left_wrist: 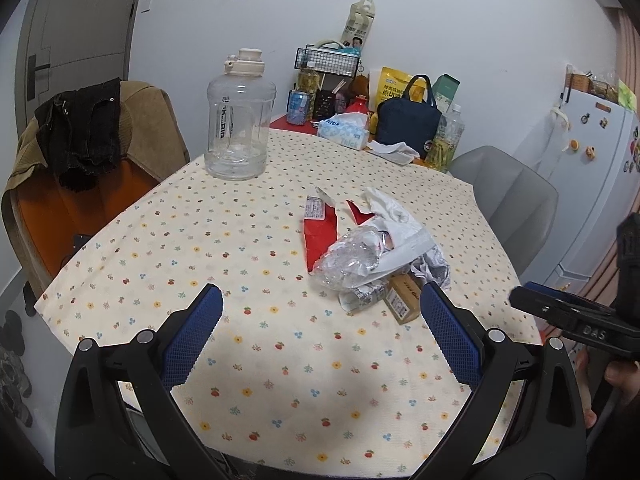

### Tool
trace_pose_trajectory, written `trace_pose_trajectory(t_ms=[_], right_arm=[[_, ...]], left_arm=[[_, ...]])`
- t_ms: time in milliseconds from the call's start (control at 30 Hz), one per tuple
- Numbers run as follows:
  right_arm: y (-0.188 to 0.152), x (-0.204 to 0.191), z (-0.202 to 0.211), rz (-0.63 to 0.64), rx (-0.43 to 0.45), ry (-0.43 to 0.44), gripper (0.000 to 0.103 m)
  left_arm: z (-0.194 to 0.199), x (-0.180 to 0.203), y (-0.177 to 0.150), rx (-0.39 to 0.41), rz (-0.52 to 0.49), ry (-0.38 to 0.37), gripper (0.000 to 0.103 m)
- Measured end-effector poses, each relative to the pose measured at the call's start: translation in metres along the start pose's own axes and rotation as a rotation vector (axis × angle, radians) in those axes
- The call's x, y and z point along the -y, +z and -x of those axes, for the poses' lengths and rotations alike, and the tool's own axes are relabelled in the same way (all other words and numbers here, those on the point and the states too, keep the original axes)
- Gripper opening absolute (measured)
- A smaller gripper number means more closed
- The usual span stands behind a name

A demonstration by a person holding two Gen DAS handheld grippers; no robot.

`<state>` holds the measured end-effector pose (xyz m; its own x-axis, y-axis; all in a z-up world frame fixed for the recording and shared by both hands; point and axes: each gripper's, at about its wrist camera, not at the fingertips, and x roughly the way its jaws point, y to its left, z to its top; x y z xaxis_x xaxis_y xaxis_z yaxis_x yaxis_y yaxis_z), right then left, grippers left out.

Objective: Collect trash
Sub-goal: 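Reach the right gripper to the crumpled printed paper ball and close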

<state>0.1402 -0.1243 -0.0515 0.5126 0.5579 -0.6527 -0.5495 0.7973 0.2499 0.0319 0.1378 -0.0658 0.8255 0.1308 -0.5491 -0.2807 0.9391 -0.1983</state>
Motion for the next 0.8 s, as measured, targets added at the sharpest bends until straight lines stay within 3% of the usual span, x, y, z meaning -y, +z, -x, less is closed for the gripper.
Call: trace_pose_trajectory(t_ms=[167,333,433,500,633,800], right_arm=[[0.008,-0.002,-0.039,-0.020,-0.053,0.035,0.048],[0.015,-0.003,-0.073,-0.052,-0.090,0.054,0.042],[0.017,0.002,-0.088,-0.084,-0.118,0.076,0.017],[0.019,0.003,-0.090,-0.080,-0.118,0.078,0.009],[0.019,0.010,-0.076,-0.087,-0.085,0.073,0.007],[0.014,0.021,-0.054,-0.105,-0.060,0.057,0.007]], left_arm=[[-0.009,-0.006,0.001,-0.012,0.006,0.002,0.098],[-0.017,-0.010,0.003,-0.017,0.005,0.006,0.098],[-0.023,-0.010,0.008,-0.019,-0.004,0.003,0.098],[-0.026,-0.007,0.011,-0.021,-0.014,-0.001,0.096],[-0.033,0.003,0.017,-0.024,-0.032,-0.027,0.093],[-0.047,0.027,0.017,-0.046,-0.061,-0.085,0.078]])
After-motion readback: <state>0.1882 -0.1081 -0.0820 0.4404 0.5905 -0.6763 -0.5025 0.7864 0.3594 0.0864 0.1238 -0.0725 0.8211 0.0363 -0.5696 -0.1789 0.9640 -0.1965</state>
